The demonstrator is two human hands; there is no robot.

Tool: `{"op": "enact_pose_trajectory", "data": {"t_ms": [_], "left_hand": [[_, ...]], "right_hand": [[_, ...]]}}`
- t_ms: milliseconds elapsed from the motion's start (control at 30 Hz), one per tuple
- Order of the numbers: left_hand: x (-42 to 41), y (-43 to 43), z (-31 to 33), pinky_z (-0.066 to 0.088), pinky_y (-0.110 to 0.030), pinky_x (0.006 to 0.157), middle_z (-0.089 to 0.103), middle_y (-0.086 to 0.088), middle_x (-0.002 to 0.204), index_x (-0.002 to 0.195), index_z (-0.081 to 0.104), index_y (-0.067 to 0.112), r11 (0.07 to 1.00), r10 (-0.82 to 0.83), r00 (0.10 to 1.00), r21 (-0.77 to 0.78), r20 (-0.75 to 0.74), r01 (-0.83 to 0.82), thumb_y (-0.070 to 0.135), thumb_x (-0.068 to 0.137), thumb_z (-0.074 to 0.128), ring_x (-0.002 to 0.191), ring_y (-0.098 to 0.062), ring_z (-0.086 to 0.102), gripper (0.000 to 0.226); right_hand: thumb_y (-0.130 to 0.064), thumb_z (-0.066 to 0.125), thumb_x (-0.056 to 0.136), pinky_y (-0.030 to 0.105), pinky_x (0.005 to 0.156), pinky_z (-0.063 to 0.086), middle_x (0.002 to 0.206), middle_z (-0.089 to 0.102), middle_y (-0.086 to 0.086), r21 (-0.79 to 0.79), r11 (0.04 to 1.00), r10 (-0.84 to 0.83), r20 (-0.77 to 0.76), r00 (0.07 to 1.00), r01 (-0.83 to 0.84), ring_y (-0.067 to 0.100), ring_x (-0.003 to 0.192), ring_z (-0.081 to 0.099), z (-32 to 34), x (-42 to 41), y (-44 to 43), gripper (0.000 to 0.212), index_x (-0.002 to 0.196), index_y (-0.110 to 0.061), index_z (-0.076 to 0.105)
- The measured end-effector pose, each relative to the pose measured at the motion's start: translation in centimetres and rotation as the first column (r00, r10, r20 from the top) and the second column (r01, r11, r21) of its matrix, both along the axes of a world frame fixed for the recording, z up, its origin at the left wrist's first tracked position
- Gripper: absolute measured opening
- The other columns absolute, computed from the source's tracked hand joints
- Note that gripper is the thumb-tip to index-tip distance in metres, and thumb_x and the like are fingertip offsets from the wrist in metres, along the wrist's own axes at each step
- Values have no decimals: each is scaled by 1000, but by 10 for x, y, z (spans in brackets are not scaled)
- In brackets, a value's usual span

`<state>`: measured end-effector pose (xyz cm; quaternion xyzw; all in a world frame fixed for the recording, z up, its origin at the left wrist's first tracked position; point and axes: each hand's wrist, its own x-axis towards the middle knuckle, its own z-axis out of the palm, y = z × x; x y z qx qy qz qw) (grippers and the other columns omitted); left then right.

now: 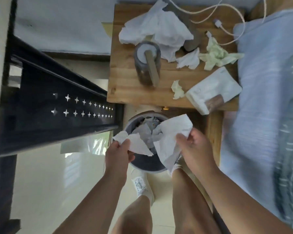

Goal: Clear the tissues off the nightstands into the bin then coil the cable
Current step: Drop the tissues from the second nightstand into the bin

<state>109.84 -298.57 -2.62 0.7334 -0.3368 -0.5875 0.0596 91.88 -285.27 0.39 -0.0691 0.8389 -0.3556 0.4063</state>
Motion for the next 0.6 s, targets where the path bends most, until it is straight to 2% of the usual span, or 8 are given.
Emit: {"op": "enact_pose_trajectory", "data": {"t_ms": [100, 167, 267, 333, 367, 433, 500, 600], "left_hand": [[10, 16, -33, 64, -34, 71, 75, -10, 91, 94, 69, 14, 995, -55, 998, 87, 31, 52, 16, 99, 67, 76, -20, 73, 6], [15, 22, -52, 62, -32, 68, 75, -7, 90, 95, 70, 18, 991, -69, 997, 113, 33, 65, 17, 100, 68, 79, -20, 73, 6], [17, 23, -77, 64, -30, 67, 76, -5, 87, 99, 71, 19, 987, -109, 992, 125, 58, 101, 17, 100, 68, 78, -17, 75, 3], [15, 21, -89, 66, -30, 68, 77, -5, 94, 107, 69, 18, 980, -115, 993, 167, 39, 107, 18, 99, 71, 80, -17, 76, 9], [14, 20, -92, 66, -31, 68, 77, -4, 103, 112, 68, 20, 976, -112, 993, 191, 25, 105, 18, 98, 73, 83, -18, 77, 15], [11, 18, -94, 67, -35, 71, 75, -2, 112, 133, 62, 31, 968, -110, 994, 229, 16, 104, 18, 98, 75, 88, -20, 78, 40], [9, 15, -90, 66, -36, 72, 76, -2, 109, 145, 57, 32, 965, -107, 994, 241, 15, 100, 18, 98, 75, 88, -21, 78, 53], [4, 13, -71, 65, -33, 66, 78, -2, 108, 137, 64, 29, 972, -130, 992, 201, 8, 125, 22, 99, 73, 85, -19, 78, 39]], "right_hand": [[-32, 60, 94, 44, 71, 59, 87, 74, -1, 76, 996, 43, 34, 998, -46, 22, 84, 72, -48, 11, -1, 16, 94, -19, 68], [-31, 59, 94, 38, 64, 52, 82, 71, 2, 109, 992, 64, 32, 997, -67, 25, 80, 68, -75, 16, -1, 17, 87, -17, 66], [-35, 60, 94, 34, 62, 46, 73, 64, -7, 165, 973, 156, 48, 987, -162, 22, 75, 64, -107, 19, -2, 16, 80, -28, 61], [-39, 64, 93, 40, 77, 55, 85, 71, -7, 203, 949, 226, 84, 970, -239, 23, 87, 68, -125, 19, -4, 12, 95, -27, 66], [-39, 67, 93, 43, 88, 56, 98, 75, -5, 209, 945, 230, 121, 966, -251, 23, 97, 70, -130, 18, -5, 24, 110, -23, 68], [-38, 72, 92, 43, 103, 53, 125, 74, -1, 209, 949, 200, 185, 962, -237, 22, 113, 69, -132, 18, -5, 50, 137, -22, 60], [-37, 72, 93, 42, 107, 51, 134, 70, -1, 213, 948, 196, 190, 962, -236, 22, 121, 66, -125, 16, -4, 60, 148, -23, 52], [-31, 70, 95, 34, 99, 51, 125, 72, -3, 188, 965, 147, 183, 972, -182, 19, 115, 67, -99, 10, -5, 50, 142, -24, 57]]}}
